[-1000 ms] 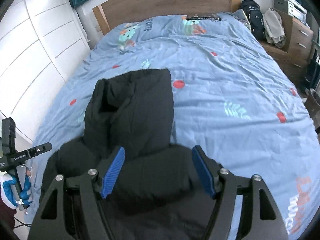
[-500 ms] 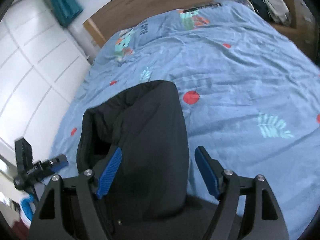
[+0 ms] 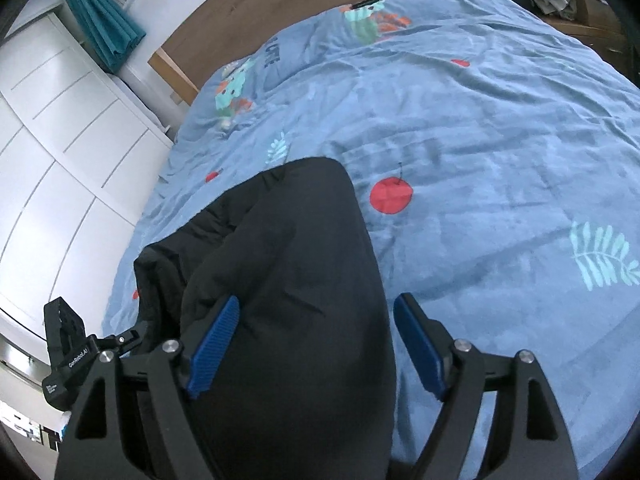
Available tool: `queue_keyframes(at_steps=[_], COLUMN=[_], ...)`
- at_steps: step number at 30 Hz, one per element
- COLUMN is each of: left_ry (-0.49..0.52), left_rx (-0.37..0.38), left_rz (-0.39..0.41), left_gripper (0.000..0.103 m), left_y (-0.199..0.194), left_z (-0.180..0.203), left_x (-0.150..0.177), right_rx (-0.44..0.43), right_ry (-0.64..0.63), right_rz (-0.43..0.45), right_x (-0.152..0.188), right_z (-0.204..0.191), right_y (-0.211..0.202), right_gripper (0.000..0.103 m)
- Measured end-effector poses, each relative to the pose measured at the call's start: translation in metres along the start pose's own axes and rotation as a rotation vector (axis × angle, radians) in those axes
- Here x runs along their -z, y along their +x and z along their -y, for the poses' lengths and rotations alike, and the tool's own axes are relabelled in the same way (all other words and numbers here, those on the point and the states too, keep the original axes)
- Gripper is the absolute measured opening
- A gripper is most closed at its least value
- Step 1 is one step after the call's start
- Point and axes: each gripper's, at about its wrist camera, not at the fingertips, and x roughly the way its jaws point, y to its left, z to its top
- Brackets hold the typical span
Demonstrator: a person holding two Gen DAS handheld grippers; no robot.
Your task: Fold large clothes
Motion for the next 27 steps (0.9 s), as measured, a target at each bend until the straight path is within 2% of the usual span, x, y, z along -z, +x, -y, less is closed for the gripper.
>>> queue_keyframes(at_steps=[2,3,5,6,7,8,9,10,11,17,21,27], left_ry=[0.003,0.009,0.041,0.054,0.072,0.087,0.101,0.112,0.119,0.134,0.167,0.188], left_rx=[-0.009,-0.012,-0.011,-0.008,-0.007,-0.009,-0.011,-0.008,-0.006,0.007,0.031,0.114], left_rz=[0.001,-0.002,-0.027,-0.04,-0.053,-0.057,-0.061,-0.06,-0.056,-0.03,-0.016,-0.024], left_gripper=[0.085,0.079,0.056,0.04,0.028,0.022,0.016,0.013,0.011,0.008,0.008,0.009], left_y=[0.001,0.002,0.004,0.004,0.004,0.004,0.002,0.0,-0.003,-0.027,-0.063,-0.123], left_z=[0.001,0.003,0.008,0.01,0.014,0.017,0.02,0.023,0.025,0.031,0.033,0.02], left_x=[0.001,0.002,0.005,0.006,0.007,0.008,0.009,0.011,0.012,0.02,0.041,0.081], right_rx=[0.032,0.042,0.064,0.083,0.104,0.109,0.11,0.121,0.13,0.138,0.076,-0.042], right_ry=[-0.003,0.004,0.019,0.011,-0.008,-0.026,-0.045,-0.07,-0.09,-0.206,-0.272,-0.344], right_rz=[-0.012,-0.018,-0.026,-0.031,-0.038,-0.048,-0.061,-0.065,-0.063,-0.046,-0.013,0.012], right_x=[0.001,0.001,0.003,0.003,0.004,0.004,0.003,0.003,0.003,0.004,0.018,0.056], right_z=[-0.002,-0.002,-0.004,-0.006,-0.011,-0.015,-0.019,-0.024,-0.028,-0.059,-0.076,-0.087], right_y=[0.007,0.01,0.016,0.018,0.02,0.021,0.023,0.021,0.019,-0.01,-0.054,-0.129], right_gripper=[0.08,0.08,0.079,0.077,0.064,0.044,0.037,0.026,0.019,0.011,0.011,0.011])
